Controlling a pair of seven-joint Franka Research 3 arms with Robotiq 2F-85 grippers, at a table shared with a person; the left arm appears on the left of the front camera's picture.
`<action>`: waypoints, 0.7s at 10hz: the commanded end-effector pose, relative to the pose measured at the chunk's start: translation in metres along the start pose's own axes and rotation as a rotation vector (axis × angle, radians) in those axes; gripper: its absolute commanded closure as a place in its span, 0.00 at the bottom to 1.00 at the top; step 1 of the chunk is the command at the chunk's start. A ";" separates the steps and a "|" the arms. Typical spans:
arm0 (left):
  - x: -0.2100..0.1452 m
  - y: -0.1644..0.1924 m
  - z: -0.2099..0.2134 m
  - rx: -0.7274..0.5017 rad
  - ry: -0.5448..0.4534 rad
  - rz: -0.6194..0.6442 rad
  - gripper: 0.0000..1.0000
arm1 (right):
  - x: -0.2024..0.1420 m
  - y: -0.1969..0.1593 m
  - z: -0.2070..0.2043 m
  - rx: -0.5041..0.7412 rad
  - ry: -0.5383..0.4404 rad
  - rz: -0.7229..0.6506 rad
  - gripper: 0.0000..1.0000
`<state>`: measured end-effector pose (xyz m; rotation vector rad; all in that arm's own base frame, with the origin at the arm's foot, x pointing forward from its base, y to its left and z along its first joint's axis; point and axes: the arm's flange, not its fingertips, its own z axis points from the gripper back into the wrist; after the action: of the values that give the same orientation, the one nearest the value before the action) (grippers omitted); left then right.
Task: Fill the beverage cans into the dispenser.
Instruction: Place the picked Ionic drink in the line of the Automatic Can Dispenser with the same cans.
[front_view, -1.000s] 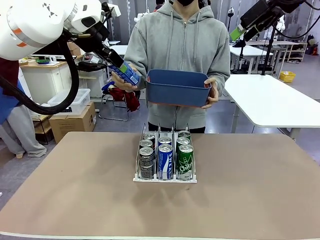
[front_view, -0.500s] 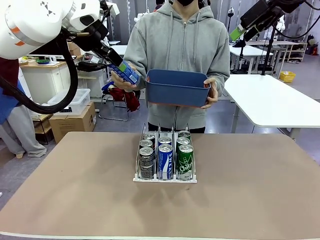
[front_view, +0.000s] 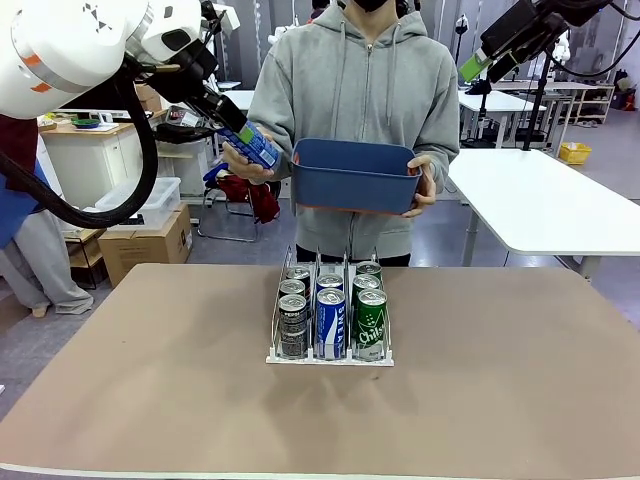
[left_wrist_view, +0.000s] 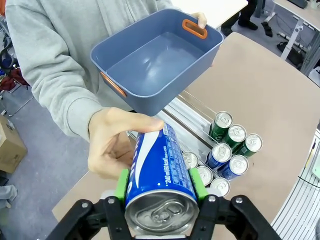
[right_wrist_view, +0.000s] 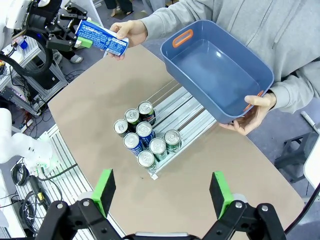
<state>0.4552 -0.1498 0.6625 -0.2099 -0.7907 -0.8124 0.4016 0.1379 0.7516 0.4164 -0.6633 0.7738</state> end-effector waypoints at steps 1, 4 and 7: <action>0.000 0.001 0.002 0.001 -0.003 -0.019 1.00 | 0.000 0.000 -0.001 0.002 -0.001 0.002 0.00; 0.000 0.001 0.002 0.001 -0.003 -0.019 1.00 | 0.000 0.000 -0.001 0.002 -0.001 0.002 0.00; 0.000 0.001 0.002 0.001 -0.003 -0.019 1.00 | 0.000 0.000 -0.001 0.002 -0.001 0.002 0.00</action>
<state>0.4551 -0.1500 0.6624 -0.2099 -0.7899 -0.8133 0.4016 0.1378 0.7516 0.4164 -0.6633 0.7738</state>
